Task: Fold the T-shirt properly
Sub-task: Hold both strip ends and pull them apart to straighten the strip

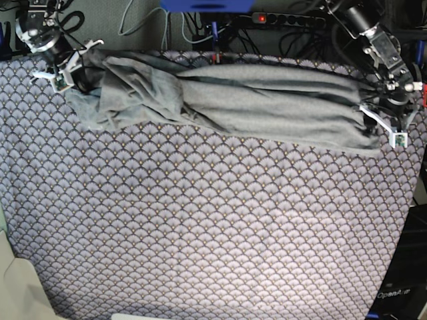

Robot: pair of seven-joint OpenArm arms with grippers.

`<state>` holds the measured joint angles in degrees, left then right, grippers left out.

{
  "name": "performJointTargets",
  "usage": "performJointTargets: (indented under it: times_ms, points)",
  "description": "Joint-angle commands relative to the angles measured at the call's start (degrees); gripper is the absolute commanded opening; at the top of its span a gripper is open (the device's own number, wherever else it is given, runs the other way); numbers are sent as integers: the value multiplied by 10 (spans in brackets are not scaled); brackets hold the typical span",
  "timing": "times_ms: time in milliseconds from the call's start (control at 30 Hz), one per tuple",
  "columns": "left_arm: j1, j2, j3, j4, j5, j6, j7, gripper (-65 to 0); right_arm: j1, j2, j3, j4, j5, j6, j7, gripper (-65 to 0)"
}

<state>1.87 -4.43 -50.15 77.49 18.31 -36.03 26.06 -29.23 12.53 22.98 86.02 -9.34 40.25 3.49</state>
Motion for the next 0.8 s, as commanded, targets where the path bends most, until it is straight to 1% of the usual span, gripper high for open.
performJointTargets:
  times_ms: [0, 200, 233, 300, 467, 500, 567, 767]
  points:
    - [3, 2, 2, -3, 19, -6, 28, -274, -3, 8, 4, 2, -12, -2, -17, -650]
    - [36, 4, 2, 4, 19, -7, 25, -275, -3, 7, 4, 2, -12, -2, -17, -650]
    - [38, 4, 2, 4, 19, -11, 25, -276, -3, 7, 4, 2, -12, -2, -17, -650]
    - [45, 3, 2, 1, 19, -40, 27, -276, -3, 6, 4, 3, -12, -2, -17, -650]
    - [49, 4, 2, -2, 19, -40, 29, -277, 4, 4, 4, 4, -12, -2, -17, -650]
    - [49, 5, 2, -2, 19, -40, 29, -287, 6, 4, 4, 4, -12, -2, -17, -650]
    - [54, 5, 2, -3, 19, -40, 29, -346, 6, 4, 3, 4, -12, -2, -17, -650]
    - [60, 5, 2, -3, 19, -40, 29, -600, 6, 4, 3, 4, -12, -2, -17, -650]
